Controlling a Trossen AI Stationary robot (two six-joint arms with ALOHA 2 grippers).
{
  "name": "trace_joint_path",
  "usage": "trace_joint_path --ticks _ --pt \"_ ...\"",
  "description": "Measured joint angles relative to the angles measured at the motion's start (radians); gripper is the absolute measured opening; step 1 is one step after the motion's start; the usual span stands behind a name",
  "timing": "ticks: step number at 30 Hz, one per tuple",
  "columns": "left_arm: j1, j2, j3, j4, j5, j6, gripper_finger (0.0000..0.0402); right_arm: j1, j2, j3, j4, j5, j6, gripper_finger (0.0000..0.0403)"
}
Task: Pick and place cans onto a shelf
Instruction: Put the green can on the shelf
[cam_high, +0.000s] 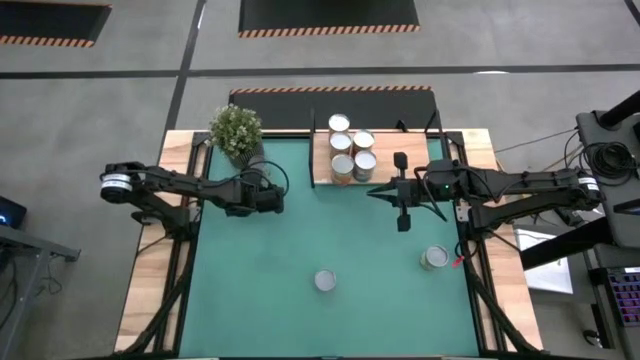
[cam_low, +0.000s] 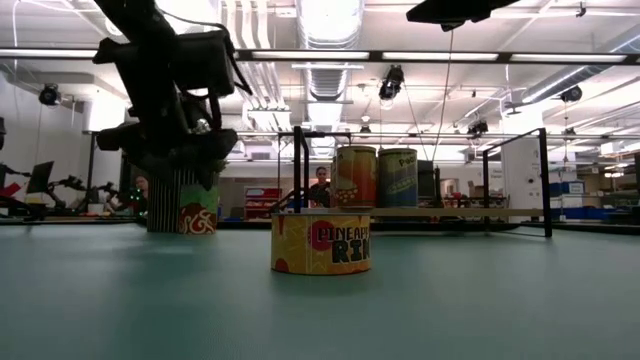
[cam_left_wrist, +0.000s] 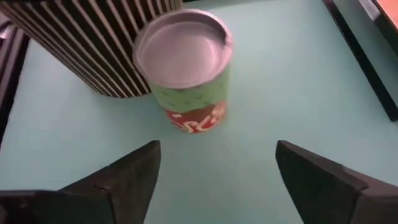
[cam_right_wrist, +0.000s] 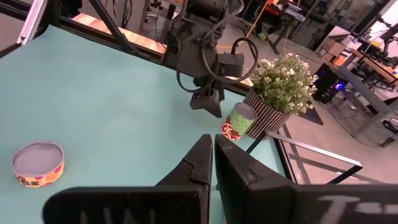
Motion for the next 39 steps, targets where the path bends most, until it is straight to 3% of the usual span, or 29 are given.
trace_joint_path --ticks 9,23,31,39 --pt "0.0 0.069 -0.012 0.01 -0.074 -0.074 0.0325 0.0 0.0 0.0 -0.002 0.0 0.0 0.0009" --pt "0.0 0.212 -0.012 0.085 -0.221 -0.167 0.0316 0.0 0.0 0.0 -0.003 0.0 0.0 0.0009" --pt "0.001 0.258 -0.012 0.085 -0.253 -0.234 0.0308 0.0 0.0 0.0 -0.007 0.0 -0.004 0.0009" --pt "0.001 0.259 -0.012 0.088 -0.29 -0.251 0.0258 0.0 0.0 0.0 -0.007 0.0 -0.002 0.0009"
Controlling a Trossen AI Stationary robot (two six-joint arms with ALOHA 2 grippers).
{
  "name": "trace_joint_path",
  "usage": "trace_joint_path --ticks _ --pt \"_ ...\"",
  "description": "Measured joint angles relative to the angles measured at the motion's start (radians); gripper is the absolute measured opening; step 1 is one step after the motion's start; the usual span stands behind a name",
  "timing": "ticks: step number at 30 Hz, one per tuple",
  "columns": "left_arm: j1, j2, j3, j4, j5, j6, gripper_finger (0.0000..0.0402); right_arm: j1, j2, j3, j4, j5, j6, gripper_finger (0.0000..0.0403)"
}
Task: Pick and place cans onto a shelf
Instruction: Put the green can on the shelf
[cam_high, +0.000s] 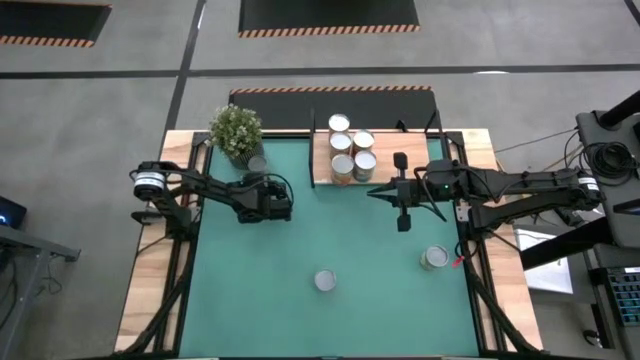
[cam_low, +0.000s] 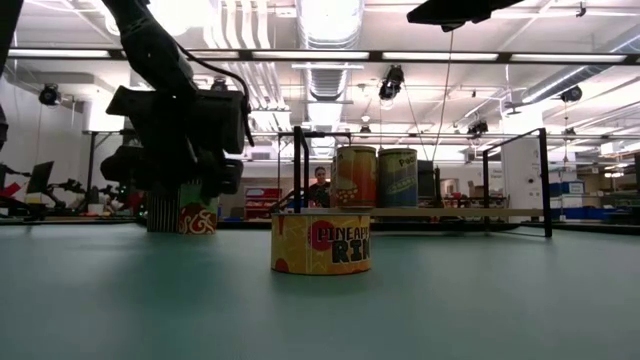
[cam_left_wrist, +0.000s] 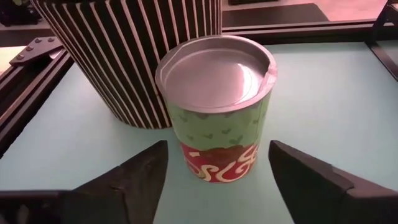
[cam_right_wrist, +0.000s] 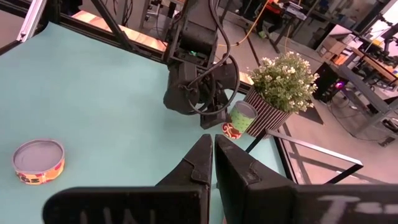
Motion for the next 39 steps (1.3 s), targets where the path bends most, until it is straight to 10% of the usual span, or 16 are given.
trace_joint_path --ticks 21,30,39 --pt "-0.102 -0.025 0.001 -0.148 0.072 0.048 0.0117 0.0 0.0 0.0 -0.024 0.0 -0.01 0.0009" --pt "-0.201 -0.306 0.074 -0.173 0.057 0.466 0.0041 0.0 0.0 0.0 -0.022 0.0 -0.025 0.0009" --pt "-0.054 -0.583 -0.074 -0.135 0.106 0.277 0.0001 -0.002 0.0 0.0 -0.022 0.0 -0.03 0.0009"
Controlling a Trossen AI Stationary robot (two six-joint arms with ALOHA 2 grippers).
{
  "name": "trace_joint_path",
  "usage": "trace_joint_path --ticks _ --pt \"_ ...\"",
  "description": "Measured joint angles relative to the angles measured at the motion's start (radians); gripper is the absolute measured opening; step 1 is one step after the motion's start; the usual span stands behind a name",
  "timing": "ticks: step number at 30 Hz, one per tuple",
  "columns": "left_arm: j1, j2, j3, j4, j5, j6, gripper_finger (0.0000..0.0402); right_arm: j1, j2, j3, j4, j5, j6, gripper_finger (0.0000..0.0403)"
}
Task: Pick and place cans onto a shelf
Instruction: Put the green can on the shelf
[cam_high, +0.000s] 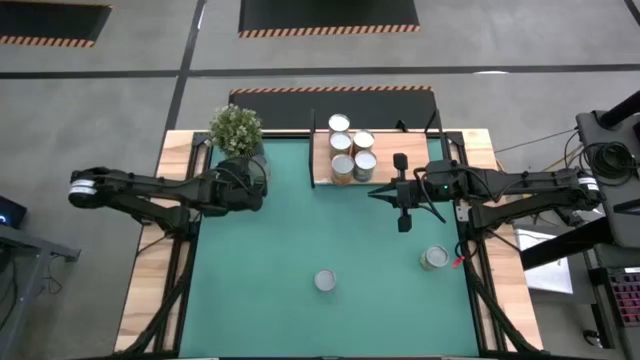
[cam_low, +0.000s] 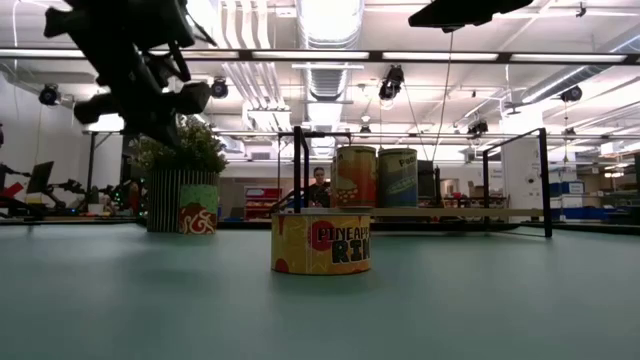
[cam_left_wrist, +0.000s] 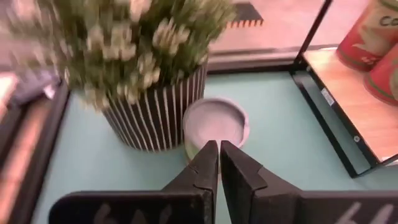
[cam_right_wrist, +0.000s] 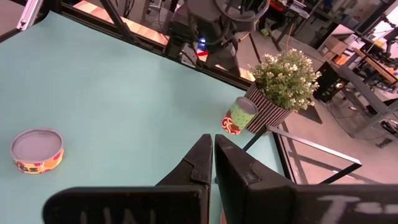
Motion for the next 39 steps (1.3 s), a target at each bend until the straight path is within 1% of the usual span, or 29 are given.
trace_joint_path --ticks 3,7,10,14,16,19,23,26,29,33,39 --pt "0.041 -0.028 -0.055 0.113 0.06 0.042 0.0 0.0 0.0 0.0 0.0 0.0 0.0 0.0009" --pt "0.079 -0.025 -0.106 0.334 0.073 0.173 0.0 0.0 0.0 0.0 0.0 0.0 -0.002 0.0009" --pt "0.121 -0.009 -0.125 0.404 0.115 0.231 0.0 0.0 0.0 0.0 0.0 0.0 -0.006 0.0009" --pt "0.187 0.017 -0.14 0.407 0.193 0.233 0.0 0.0 0.0 0.0 -0.001 0.0 -0.008 0.0009" --pt "0.222 0.027 -0.14 0.413 0.247 0.23 0.0 0.0 0.0 0.0 -0.001 0.0 -0.008 0.0009" --pt "0.253 0.04 -0.122 0.416 0.307 0.253 0.0 0.0 0.0 0.0 -0.001 0.0 -0.009 0.0009" --pt "0.27 0.049 -0.088 0.416 0.311 0.304 0.0 0.0 0.0 0.0 -0.002 0.0 -0.009 0.0009" --pt "0.286 0.058 -0.081 0.409 0.279 0.329 0.0 0.0 0.0 0.0 -0.002 0.0 -0.009 0.0009" --pt "0.296 0.08 -0.085 0.411 0.273 0.329 0.0 0.0 0.0 0.0 -0.003 0.0 -0.01 0.0009" --pt "0.296 0.14 -0.086 0.437 0.259 0.328 0.0 0.0 0.0 0.0 -0.003 0.0 -0.01 0.0009" --pt "0.293 0.195 -0.072 0.446 0.289 0.306 0.0 0.0 0.0 0.0 -0.003 0.0 -0.011 0.0009"
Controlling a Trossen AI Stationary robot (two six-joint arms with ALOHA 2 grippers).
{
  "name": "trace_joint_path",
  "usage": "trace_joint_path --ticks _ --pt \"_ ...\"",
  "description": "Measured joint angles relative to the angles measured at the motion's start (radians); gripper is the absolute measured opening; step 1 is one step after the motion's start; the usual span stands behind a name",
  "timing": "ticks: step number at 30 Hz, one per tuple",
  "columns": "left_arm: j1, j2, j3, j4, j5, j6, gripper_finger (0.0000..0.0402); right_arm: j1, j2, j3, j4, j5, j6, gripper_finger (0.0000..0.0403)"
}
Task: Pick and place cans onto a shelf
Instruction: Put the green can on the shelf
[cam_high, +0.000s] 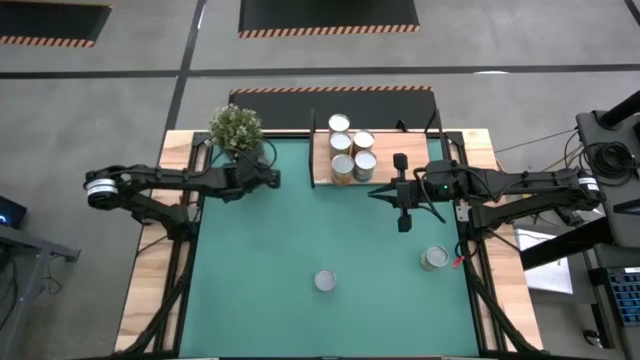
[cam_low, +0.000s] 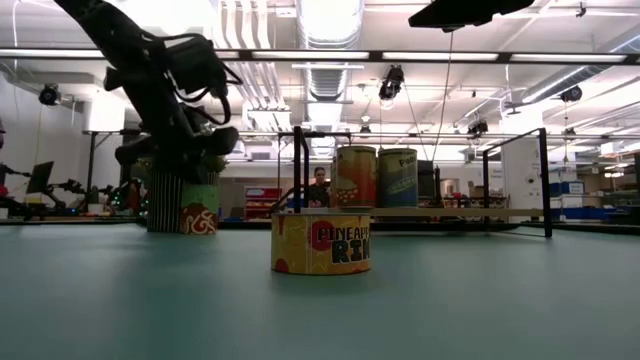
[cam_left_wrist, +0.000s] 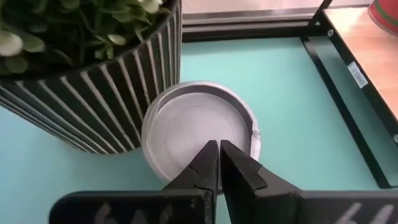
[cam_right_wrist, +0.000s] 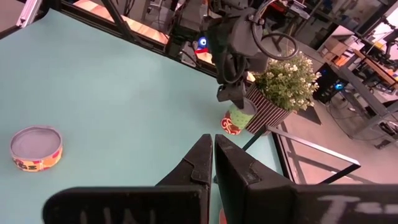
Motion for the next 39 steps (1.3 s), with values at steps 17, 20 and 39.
trace_joint_path --ticks 17,20,39 --pt "-0.084 -0.024 0.101 -0.159 0.023 0.02 0.0 0.0 0.0 0.0 -0.005 0.0 -0.002 0.0009" --pt "-0.126 -0.04 0.1 -0.158 -0.032 0.041 0.0 0.0 0.0 0.0 -0.007 0.0 -0.002 0.0009" --pt "-0.306 -0.039 -0.059 -0.084 -0.229 -0.165 0.0157 0.0 0.0 0.0 -0.005 0.0 -0.002 0.0009"
